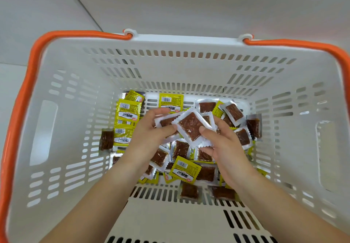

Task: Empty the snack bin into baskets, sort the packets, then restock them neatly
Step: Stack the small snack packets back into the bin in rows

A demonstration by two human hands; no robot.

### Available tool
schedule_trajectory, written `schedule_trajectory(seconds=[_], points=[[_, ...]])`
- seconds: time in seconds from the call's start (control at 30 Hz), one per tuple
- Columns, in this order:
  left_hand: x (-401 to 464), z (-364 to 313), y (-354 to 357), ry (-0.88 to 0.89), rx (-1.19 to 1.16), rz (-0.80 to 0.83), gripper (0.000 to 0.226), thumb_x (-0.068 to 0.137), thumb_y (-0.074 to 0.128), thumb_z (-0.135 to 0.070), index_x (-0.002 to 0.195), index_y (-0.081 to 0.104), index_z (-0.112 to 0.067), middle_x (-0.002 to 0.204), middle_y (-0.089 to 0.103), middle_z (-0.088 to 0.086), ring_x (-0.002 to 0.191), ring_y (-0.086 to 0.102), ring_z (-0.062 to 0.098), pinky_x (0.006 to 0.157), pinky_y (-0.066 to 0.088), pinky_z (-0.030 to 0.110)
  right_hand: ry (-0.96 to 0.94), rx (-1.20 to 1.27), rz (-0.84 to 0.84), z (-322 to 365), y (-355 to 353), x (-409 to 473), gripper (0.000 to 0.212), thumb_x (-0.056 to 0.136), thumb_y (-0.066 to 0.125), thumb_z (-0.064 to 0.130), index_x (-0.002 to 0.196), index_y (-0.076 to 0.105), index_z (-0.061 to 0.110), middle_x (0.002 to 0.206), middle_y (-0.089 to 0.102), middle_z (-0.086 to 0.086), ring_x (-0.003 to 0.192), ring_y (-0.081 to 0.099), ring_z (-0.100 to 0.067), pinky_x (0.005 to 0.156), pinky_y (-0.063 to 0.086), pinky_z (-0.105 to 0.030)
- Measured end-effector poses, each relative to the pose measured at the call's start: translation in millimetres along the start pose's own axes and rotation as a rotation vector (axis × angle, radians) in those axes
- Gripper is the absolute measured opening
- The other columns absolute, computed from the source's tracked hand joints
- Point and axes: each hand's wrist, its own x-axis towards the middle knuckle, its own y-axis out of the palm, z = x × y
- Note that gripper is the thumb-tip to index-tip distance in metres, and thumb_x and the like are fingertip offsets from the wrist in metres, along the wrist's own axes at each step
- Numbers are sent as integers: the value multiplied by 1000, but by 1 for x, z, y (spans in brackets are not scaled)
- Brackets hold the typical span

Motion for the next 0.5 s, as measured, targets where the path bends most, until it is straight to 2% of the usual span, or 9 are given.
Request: schedule_trajectory(seconds=[0.07, 0.13, 0.17, 0.23, 0.3, 0.33, 0.37, 0.43, 0.5], points=[[3, -1, -5, 5, -99, -135, 45, 72, 70, -3, 108, 60, -27, 107, 65, 9, 90, 67, 19, 82, 51, 32, -1, -11, -65, 1, -2, 1, 48, 91, 60, 16, 136, 48, 28, 130, 55, -1, 114, 55, -17, 80, 48, -29], [7, -6, -14, 45, -227, -265, 40, 80, 64, 5, 110, 56, -21, 99, 63, 7, 86, 66, 19, 83, 49, 31, -16, -45, -90, 4, -3, 1, 48, 92, 59, 15, 137, 47, 29, 127, 55, 9, 108, 54, -8, 78, 45, -26], [8, -9, -18, 49, -281, -246, 36, 83, 61, 5, 112, 56, -16, 95, 63, 6, 85, 66, 19, 82, 50, 30, -31, -69, -71, 6, -3, 1, 45, 92, 59, 13, 133, 49, 30, 120, 55, 16, 103, 53, -2, 77, 43, -26], [8, -11, -20, 12, -243, -74, 31, 85, 60, 4, 113, 57, -8, 92, 66, 5, 83, 67, 18, 76, 51, 27, -40, -111, 9, 7, -3, 0, 46, 90, 61, 11, 130, 51, 32, 110, 50, 27, 100, 50, 6, 82, 41, -26], [5, -8, -14, -26, -1, 70, 29, 84, 63, 0, 110, 63, -13, 96, 69, 4, 90, 66, 17, 80, 48, 25, -32, -130, 76, 8, -1, -1, 49, 89, 62, 12, 130, 52, 37, 111, 46, 29, 96, 51, 12, 79, 42, -24], [4, -6, -9, -39, 97, 86, 28, 85, 64, -2, 108, 63, -18, 98, 70, 2, 93, 66, 15, 81, 47, 22, -34, -131, 98, 8, 0, -1, 48, 90, 61, 13, 129, 52, 39, 110, 47, 28, 91, 53, 15, 74, 42, -22], [3, -5, -6, -49, 143, 92, 28, 86, 64, -4, 109, 63, -20, 98, 70, -1, 91, 67, 11, 79, 47, 16, -32, -129, 110, 7, 0, 0, 46, 91, 60, 14, 128, 53, 41, 113, 49, 25, 92, 54, 15, 73, 42, -22], [0, -3, -1, -91, 117, 128, 32, 88, 64, -7, 117, 59, -20, 98, 70, -2, 82, 69, 5, 78, 47, 12, -17, -109, 106, 7, 1, 1, 42, 93, 54, 12, 125, 55, 40, 128, 50, 16, 112, 52, -1, 79, 45, -28], [0, -1, -3, -186, 31, 176, 38, 89, 63, -9, 123, 56, -24, 105, 69, 5, 89, 70, 14, 87, 51, 25, 11, -85, 99, 7, 2, 2, 42, 94, 45, 9, 121, 57, 39, 139, 45, 11, 125, 46, -14, 89, 45, -35]])
